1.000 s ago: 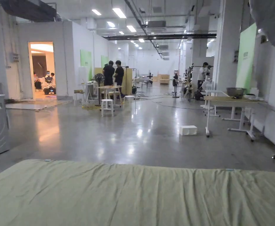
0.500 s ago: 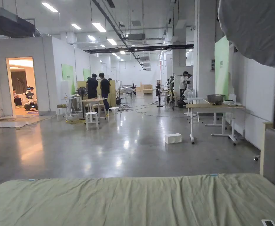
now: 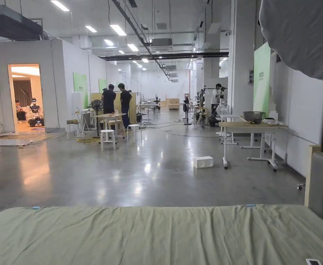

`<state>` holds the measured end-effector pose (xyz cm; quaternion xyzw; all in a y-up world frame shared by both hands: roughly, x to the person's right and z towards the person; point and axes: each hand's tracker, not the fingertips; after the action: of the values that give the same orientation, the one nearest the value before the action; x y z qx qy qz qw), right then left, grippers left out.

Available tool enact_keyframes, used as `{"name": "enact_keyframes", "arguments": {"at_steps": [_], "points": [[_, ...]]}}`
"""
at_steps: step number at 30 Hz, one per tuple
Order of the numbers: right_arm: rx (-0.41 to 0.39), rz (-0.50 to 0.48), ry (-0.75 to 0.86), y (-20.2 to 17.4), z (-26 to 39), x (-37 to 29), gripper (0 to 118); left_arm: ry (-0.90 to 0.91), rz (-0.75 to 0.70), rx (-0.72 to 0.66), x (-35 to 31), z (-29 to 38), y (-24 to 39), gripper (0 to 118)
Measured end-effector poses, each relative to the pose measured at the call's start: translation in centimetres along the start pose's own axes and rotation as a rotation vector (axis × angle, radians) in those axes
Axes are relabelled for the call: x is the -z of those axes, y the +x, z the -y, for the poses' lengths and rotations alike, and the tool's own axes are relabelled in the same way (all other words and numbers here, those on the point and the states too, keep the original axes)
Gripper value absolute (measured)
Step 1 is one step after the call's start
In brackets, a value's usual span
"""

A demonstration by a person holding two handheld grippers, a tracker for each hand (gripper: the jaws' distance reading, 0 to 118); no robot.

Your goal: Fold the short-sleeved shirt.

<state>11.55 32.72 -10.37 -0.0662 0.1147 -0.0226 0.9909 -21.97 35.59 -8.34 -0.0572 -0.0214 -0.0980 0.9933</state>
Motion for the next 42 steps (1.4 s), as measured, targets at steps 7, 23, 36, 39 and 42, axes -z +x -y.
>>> {"name": "enact_keyframes", "arguments": {"at_steps": [7, 23, 36, 39, 42], "points": [[-0.044, 0.011, -0.019, -0.3, -0.1, 0.1, 9, 0.002, -0.012, 0.009, 0.3, 0.0, 0.6, 19], [-0.126, 0.016, -0.004, -1.3, -0.5, 0.8, 118, 0.054, 0.039, -0.092, 0.3, -0.1, 0.2, 118], [-0.107, 0.003, 0.002, -1.3, -0.8, 0.8, 118, 0.048, 0.003, -0.144, 0.4, 0.1, -0.2, 118], [-0.085, 0.01, 0.003, -0.9, -0.7, 0.7, 118, 0.039, -0.004, -0.144, 0.5, 0.2, -0.4, 118], [-0.059, 0.01, -0.001, -0.7, -0.6, 0.7, 118, 0.036, 0.001, -0.166, 0.5, 0.3, -0.5, 118]]}}
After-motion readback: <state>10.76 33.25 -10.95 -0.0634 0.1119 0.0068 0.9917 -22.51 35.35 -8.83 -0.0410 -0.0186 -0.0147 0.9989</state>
